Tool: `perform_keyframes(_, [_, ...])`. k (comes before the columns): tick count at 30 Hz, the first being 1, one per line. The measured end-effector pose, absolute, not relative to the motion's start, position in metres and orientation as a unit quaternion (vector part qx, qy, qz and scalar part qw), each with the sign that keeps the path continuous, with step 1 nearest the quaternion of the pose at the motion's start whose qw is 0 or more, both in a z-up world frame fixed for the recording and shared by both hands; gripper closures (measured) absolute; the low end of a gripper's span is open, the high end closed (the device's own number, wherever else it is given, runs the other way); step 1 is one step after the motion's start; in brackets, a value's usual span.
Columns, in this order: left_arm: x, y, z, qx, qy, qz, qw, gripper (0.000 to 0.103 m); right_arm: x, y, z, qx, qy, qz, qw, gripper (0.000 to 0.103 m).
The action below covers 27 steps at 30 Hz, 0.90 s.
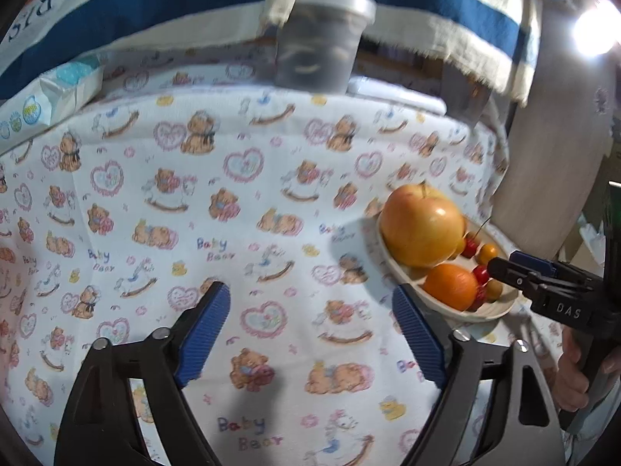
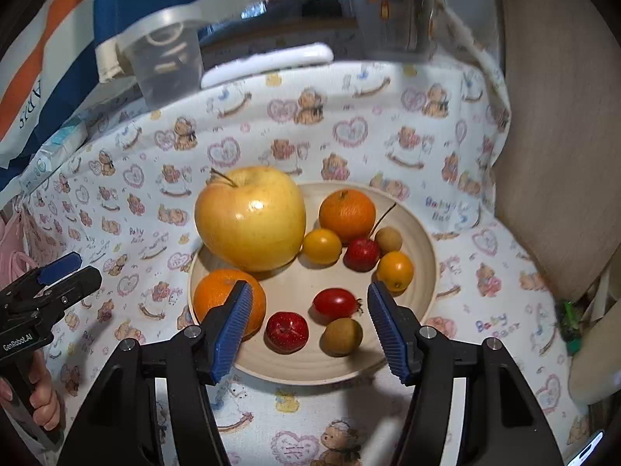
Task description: Organize fruits
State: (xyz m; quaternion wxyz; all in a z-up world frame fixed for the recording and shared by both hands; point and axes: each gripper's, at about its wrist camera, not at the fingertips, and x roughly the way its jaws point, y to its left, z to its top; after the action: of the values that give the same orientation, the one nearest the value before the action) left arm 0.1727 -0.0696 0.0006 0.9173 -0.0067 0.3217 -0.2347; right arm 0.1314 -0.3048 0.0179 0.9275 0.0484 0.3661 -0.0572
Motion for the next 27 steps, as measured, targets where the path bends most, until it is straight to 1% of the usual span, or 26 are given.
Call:
perform_keyframes(1, [0.169, -0.07, 0.003, -0.004, 0.31, -0.234, 0.922, 0.01, 0.128, -0.304, 0.02, 0.047, 0.356, -0.061, 0.931, 0.032])
perform_keyframes(2, [0.164, -0.071, 0.006, 0.0, 0.293, -0.232, 0.928, 0.005, 0.126, -0.304, 0.021, 0.047, 0.348, -0.066, 0.934, 0.03])
perform_keyframes(4, [0.155, -0.072, 0.011, 0.005, 0.263, -0.232, 0.936, 0.001, 0.12, -0.302, 0.021, 0.042, 0.329, -0.075, 0.94, 0.024])
perform_keyframes(6, [0.146, -0.073, 0.017, 0.012, 0.231, -0.238, 0.943, 0.001, 0.117, -0.298, 0.022, 0.027, 0.321, -0.079, 0.943, 0.023])
perform_keyframes(8, [0.139, -0.075, 0.02, 0.019, 0.208, -0.237, 0.949, 0.001, 0.113, -0.295, 0.023, 0.018, 0.316, -0.079, 0.945, 0.02])
perform_keyframes(9, [0.138, -0.076, 0.021, 0.022, 0.201, -0.236, 0.95, 0.001, 0.109, -0.292, 0.025, 0.015, 0.308, -0.083, 0.948, 0.017])
perform_keyframes(11, [0.136, -0.079, 0.021, 0.03, 0.195, -0.236, 0.952, 0.001, 0.102, -0.29, 0.029, 0.016, 0.293, -0.086, 0.952, 0.017])
perform_keyframes(12, [0.136, -0.08, 0.02, 0.033, 0.193, -0.237, 0.952, 0.001, 0.097, -0.288, 0.031, 0.016, 0.283, -0.087, 0.955, 0.015])
perform_keyframes(15, [0.133, -0.086, 0.017, 0.048, 0.19, -0.244, 0.95, 0.001, 0.09, -0.285, 0.032, 0.011, 0.271, -0.094, 0.958, 0.008])
perform_keyframes(16, [0.131, -0.086, 0.018, 0.048, 0.183, -0.247, 0.95, 0.001, 0.089, -0.285, 0.033, 0.011, 0.267, -0.094, 0.959, 0.003])
perform_keyframes(17, [0.128, -0.085, 0.019, 0.045, 0.174, -0.251, 0.951, 0.001, 0.088, -0.285, 0.033, 0.011, 0.265, -0.094, 0.96, 0.0])
perform_keyframes(19, [0.126, -0.084, 0.02, 0.043, 0.166, -0.254, 0.952, 0.001, 0.087, -0.284, 0.034, 0.01, 0.261, -0.092, 0.961, 0.0])
perform_keyframes(27, [0.13, -0.082, 0.019, 0.03, 0.179, -0.244, 0.953, 0.001, 0.084, -0.279, 0.035, -0.004, 0.25, -0.09, 0.964, 0.0])
